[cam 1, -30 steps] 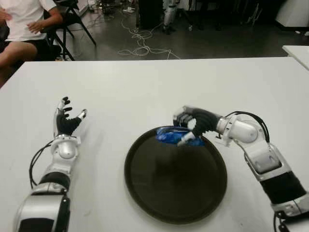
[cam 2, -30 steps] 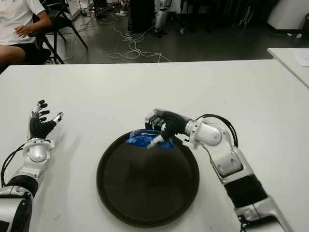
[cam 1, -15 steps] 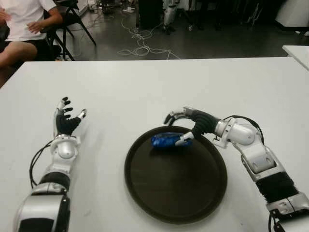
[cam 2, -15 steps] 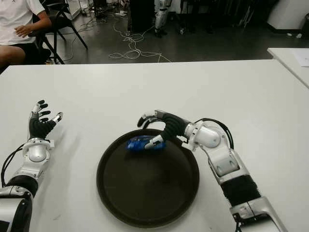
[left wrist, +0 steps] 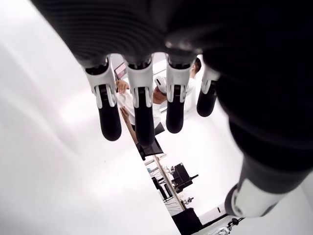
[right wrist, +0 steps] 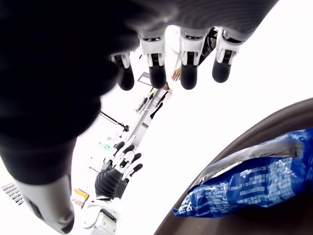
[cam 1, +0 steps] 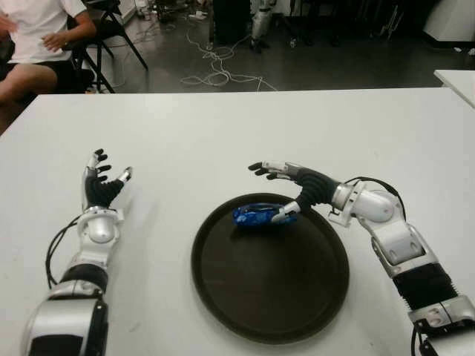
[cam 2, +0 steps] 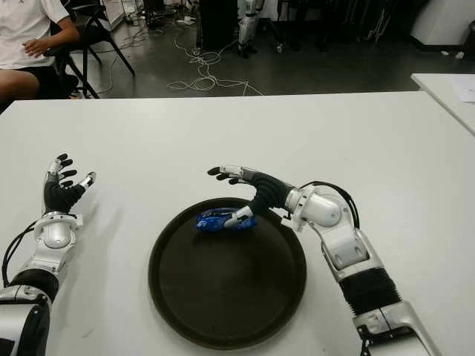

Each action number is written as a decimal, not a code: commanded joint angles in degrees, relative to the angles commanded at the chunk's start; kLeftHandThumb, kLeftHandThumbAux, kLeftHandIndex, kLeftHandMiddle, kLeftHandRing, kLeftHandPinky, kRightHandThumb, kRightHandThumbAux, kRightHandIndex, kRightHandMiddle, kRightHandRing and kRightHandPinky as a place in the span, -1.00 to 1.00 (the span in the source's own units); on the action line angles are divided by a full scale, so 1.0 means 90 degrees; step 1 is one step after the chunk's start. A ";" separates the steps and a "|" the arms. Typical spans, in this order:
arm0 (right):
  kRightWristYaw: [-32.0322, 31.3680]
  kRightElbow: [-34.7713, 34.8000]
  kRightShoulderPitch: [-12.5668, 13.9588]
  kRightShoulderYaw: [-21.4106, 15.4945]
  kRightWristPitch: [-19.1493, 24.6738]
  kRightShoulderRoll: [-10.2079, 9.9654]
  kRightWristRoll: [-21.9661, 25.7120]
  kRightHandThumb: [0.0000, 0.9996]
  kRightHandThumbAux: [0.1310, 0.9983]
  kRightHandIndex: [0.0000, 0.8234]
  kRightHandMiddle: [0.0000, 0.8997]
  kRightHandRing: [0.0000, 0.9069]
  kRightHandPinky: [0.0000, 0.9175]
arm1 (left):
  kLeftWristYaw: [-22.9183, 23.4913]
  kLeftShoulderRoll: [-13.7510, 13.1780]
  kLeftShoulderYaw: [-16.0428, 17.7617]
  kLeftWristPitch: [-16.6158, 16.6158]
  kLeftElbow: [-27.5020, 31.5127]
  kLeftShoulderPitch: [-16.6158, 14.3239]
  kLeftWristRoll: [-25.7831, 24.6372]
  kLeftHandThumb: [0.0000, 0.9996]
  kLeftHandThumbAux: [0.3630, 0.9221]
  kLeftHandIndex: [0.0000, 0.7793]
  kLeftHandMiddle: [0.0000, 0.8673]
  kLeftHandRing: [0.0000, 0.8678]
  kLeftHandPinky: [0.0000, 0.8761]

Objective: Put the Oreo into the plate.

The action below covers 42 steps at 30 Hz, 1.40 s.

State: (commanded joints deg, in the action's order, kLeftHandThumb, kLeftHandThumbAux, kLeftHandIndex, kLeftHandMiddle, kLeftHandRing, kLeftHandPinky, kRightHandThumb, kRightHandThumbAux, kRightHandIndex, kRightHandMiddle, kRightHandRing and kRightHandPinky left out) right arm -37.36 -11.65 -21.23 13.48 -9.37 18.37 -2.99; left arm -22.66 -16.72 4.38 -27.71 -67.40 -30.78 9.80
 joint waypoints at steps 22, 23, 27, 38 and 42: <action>0.0327 -0.0225 -0.0057 -0.0036 -0.0011 -0.0036 -0.0251 -1.00 0.42 -0.70 -0.72 -0.74 -0.72 | -0.0070 -0.0016 -0.0057 -0.0052 0.0003 0.0015 0.0091 -0.50 0.27 -0.73 -0.59 -0.54 -0.49; 0.0386 -0.0246 -0.0058 -0.0056 0.0002 -0.0051 -0.0257 -1.00 0.42 -0.71 -0.73 -0.75 -0.74 | -0.0069 -0.0013 -0.0055 -0.0046 0.0007 0.0016 0.0087 -0.50 0.26 -0.74 -0.59 -0.54 -0.50; 0.0910 -0.0376 -0.0062 -0.0309 0.0100 -0.0135 -0.0292 -1.00 0.43 -0.76 -0.80 -0.81 -0.83 | -0.0088 -0.0003 -0.0042 0.0001 0.0003 0.0007 0.0071 -0.52 0.22 -0.75 -0.61 -0.56 -0.50; 0.2459 -0.1073 -0.0477 -0.1225 0.0039 -0.0399 -0.0168 -1.00 0.70 -0.80 -0.83 -0.89 -0.91 | -0.0048 -0.0019 -0.0051 0.0005 -0.0015 -0.0002 0.0069 -0.52 0.24 -0.75 -0.60 -0.54 -0.47; 0.3023 -0.2485 -0.0959 -0.1505 -0.0707 -0.0395 -0.0195 -1.00 0.73 -0.81 -0.83 -0.90 -0.94 | -0.0062 -0.0024 -0.0056 0.0023 -0.0029 -0.0006 0.0077 -0.51 0.24 -0.75 -0.60 -0.53 -0.46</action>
State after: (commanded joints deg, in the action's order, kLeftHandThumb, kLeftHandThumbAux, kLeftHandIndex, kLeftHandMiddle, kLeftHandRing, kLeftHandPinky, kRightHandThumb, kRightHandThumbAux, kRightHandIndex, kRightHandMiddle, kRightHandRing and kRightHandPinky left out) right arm -10.15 -34.01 -29.87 -0.07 -15.73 14.81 -4.75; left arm -23.21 -16.94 3.87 -27.50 -67.66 -30.83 10.50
